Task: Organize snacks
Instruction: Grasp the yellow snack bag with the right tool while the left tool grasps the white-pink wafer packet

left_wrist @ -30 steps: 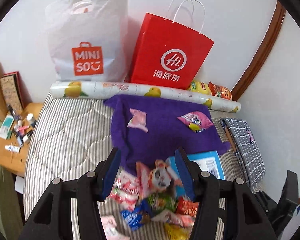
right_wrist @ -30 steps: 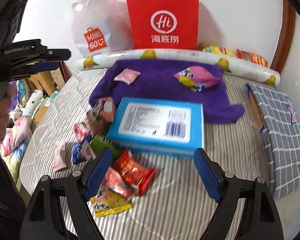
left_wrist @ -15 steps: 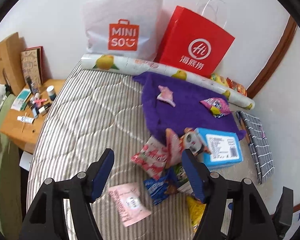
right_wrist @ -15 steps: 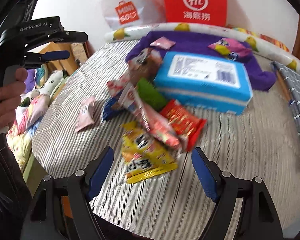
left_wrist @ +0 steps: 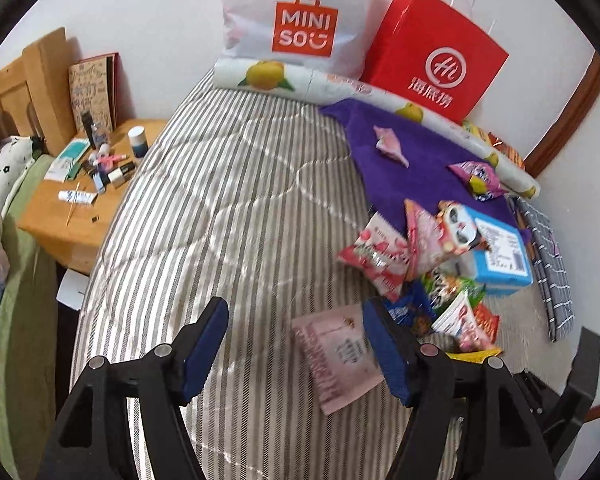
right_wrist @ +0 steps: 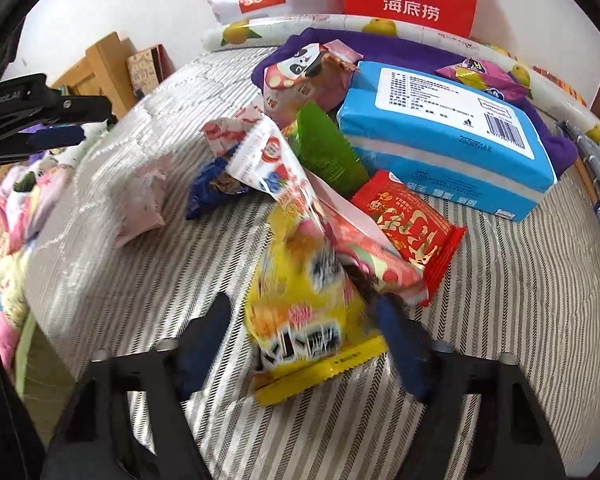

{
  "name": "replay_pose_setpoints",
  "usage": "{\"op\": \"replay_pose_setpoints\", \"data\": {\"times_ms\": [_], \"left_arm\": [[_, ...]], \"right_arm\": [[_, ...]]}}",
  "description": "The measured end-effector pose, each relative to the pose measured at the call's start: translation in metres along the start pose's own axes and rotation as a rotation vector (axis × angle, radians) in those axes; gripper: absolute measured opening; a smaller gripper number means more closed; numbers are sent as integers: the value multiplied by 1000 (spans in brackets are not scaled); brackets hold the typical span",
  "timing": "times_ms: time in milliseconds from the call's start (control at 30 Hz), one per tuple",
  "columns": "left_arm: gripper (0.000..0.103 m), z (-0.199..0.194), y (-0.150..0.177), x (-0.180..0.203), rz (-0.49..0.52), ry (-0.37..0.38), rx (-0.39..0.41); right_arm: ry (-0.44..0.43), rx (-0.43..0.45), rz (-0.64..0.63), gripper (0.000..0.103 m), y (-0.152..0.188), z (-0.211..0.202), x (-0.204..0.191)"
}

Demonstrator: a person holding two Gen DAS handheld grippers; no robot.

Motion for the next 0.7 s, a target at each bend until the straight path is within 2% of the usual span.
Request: {"op": "replay_pose_setpoints", "data": {"times_ms": [267, 433, 533, 700], "left_arm": [[68, 18, 30, 13, -7, 16, -64], [68, 31, 47, 25, -13, 13, -100], [68, 37, 54, 31, -21, 12, -108], [67, 40, 58, 39, 28, -56, -81]], "right_arm": [[-62, 48, 21, 54, 2, -32, 8], [-53, 97, 59, 54, 0, -57, 28], [-21, 120, 85, 54, -2, -66, 47], [91, 140, 144, 54, 4, -73, 95]]}}
Point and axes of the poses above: each gripper's, at about its wrist camera, not at the fingertips, and z roughly the way its jaws point, x to its right, y to its underside, the point moved 7 cm from there along z, roughly the way its jaws point, and after that the axes turned 15 degrees about x, right-handed, at the moved point
